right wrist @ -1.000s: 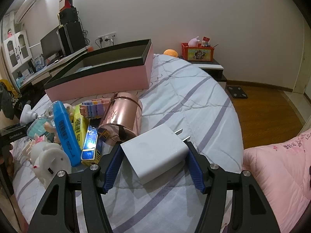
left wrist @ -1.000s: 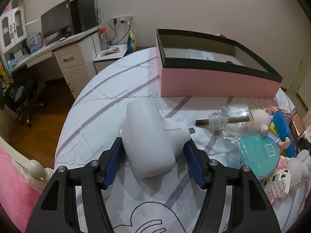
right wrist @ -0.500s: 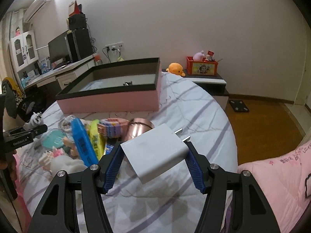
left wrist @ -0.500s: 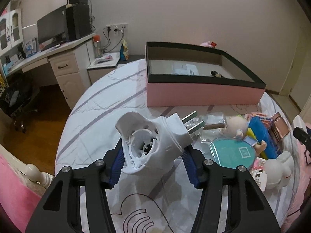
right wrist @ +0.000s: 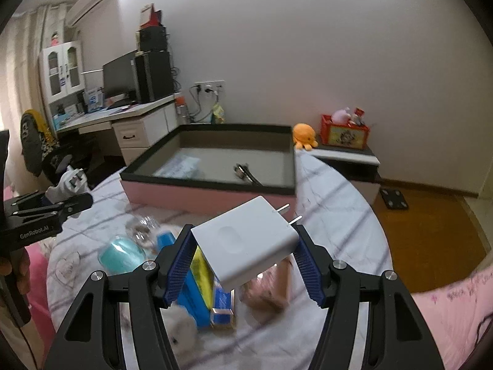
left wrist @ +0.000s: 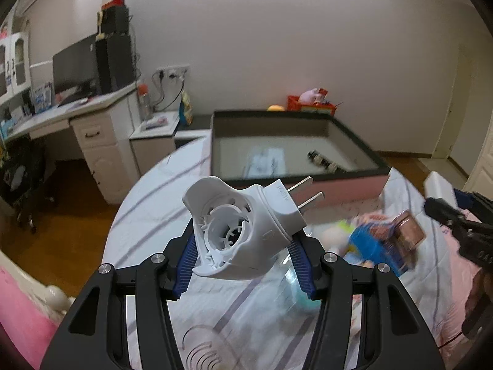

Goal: Organize rigid objects
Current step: 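Place the plug adapter in the pink box with left tool while right tool places the charger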

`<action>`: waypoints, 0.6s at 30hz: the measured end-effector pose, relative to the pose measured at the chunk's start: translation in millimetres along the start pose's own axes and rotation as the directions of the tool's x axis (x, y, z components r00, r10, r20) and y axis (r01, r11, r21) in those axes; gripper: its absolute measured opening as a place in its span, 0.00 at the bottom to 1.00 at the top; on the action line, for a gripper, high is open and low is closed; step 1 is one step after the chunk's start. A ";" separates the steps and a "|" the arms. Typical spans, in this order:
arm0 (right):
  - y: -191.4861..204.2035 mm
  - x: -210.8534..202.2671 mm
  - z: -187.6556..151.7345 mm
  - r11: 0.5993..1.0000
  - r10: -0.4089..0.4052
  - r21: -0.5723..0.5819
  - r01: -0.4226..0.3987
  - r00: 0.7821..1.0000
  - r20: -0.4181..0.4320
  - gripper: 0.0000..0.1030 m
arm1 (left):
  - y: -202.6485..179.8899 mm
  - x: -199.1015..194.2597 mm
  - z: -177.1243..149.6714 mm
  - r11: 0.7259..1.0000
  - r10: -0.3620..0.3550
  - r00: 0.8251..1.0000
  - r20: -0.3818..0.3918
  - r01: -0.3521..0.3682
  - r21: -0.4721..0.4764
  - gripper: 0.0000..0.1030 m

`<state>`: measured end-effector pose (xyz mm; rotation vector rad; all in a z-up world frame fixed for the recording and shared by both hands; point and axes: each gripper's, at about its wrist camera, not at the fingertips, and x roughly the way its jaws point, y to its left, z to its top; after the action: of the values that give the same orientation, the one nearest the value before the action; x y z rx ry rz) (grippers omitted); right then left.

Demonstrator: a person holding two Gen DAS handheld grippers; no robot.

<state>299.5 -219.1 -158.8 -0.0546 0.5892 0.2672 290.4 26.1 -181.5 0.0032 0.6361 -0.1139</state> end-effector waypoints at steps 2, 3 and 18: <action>4.9 4.7 10.4 1.000 0.011 -0.017 -0.010 1.000 0.009 0.63 | -5.2 2.7 12.0 1.000 -0.019 1.000 0.011 0.019 0.008 0.54; 6.9 8.9 17.9 0.999 0.014 -0.030 -0.014 1.000 0.013 0.63 | -7.9 5.1 16.9 1.000 -0.023 1.000 0.016 0.023 0.016 0.54; -8.3 151.5 99.2 0.996 -0.001 -0.086 -0.013 0.987 -0.164 0.63 | -27.7 142.9 119.9 0.992 -0.055 0.990 -0.132 0.069 0.107 0.54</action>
<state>476.4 -179.2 -160.8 -0.1598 0.7409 0.2963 472.6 -21.0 -168.9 0.0988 0.7589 -0.2103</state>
